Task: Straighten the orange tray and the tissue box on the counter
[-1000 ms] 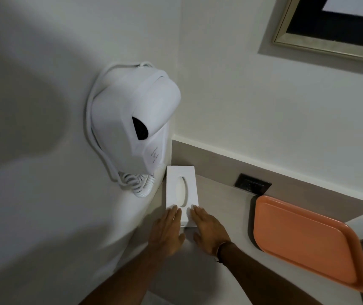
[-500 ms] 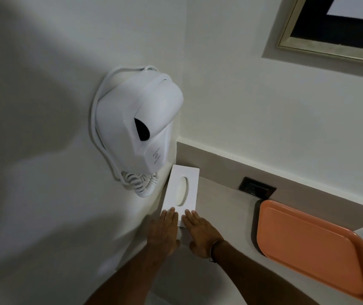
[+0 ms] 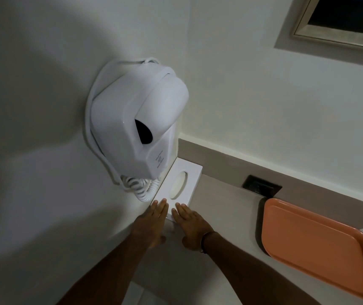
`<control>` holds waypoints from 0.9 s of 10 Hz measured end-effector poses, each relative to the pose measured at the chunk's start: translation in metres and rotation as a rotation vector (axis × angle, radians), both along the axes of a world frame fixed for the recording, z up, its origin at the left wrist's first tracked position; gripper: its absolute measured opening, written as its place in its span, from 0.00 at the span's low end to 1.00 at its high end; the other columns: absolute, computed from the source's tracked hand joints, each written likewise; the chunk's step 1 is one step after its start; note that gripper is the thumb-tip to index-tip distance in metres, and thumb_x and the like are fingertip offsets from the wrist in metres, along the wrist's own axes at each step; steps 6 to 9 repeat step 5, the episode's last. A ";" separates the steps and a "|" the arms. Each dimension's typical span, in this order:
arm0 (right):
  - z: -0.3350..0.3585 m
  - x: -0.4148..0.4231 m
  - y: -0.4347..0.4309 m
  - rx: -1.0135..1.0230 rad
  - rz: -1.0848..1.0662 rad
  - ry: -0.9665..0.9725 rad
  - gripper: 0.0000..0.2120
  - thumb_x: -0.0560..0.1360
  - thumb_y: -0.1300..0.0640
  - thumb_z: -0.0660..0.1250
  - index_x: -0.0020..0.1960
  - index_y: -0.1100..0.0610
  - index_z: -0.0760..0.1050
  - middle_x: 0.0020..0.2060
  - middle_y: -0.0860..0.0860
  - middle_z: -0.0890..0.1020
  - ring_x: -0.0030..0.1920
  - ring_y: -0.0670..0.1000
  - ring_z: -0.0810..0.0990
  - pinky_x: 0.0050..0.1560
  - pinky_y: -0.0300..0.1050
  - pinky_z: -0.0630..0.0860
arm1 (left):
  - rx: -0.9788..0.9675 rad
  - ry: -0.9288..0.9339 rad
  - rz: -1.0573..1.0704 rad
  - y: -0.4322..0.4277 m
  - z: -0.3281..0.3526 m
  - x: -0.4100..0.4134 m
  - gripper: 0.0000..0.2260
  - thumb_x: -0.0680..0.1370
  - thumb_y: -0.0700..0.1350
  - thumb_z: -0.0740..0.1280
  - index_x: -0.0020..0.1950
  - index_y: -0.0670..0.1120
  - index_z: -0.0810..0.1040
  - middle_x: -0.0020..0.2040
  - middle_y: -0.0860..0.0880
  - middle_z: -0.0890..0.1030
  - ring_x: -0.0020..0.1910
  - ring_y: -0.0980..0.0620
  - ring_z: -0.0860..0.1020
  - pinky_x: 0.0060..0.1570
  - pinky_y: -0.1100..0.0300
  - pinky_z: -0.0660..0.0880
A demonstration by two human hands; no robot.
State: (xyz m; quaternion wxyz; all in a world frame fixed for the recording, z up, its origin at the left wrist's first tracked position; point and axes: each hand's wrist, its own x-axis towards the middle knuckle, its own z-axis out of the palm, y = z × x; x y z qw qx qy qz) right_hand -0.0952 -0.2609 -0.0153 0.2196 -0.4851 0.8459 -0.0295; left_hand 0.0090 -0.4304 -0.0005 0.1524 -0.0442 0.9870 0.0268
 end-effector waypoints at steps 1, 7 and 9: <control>0.001 0.001 0.000 -0.003 -0.005 0.010 0.49 0.74 0.60 0.69 0.84 0.55 0.41 0.84 0.56 0.41 0.84 0.56 0.40 0.81 0.50 0.41 | -0.001 0.016 -0.009 -0.001 -0.001 0.000 0.50 0.75 0.62 0.70 0.81 0.44 0.41 0.83 0.45 0.41 0.82 0.42 0.42 0.78 0.48 0.60; 0.018 0.016 0.033 -0.185 -0.144 -0.039 0.50 0.76 0.56 0.69 0.83 0.45 0.37 0.84 0.48 0.40 0.82 0.50 0.36 0.80 0.50 0.39 | 0.073 0.088 0.080 0.024 0.021 0.012 0.41 0.79 0.56 0.65 0.82 0.48 0.41 0.83 0.47 0.38 0.82 0.45 0.41 0.80 0.43 0.50; 0.018 0.016 0.033 -0.185 -0.144 -0.039 0.50 0.76 0.56 0.69 0.83 0.45 0.37 0.84 0.48 0.40 0.82 0.50 0.36 0.80 0.50 0.39 | 0.073 0.088 0.080 0.024 0.021 0.012 0.41 0.79 0.56 0.65 0.82 0.48 0.41 0.83 0.47 0.38 0.82 0.45 0.41 0.80 0.43 0.50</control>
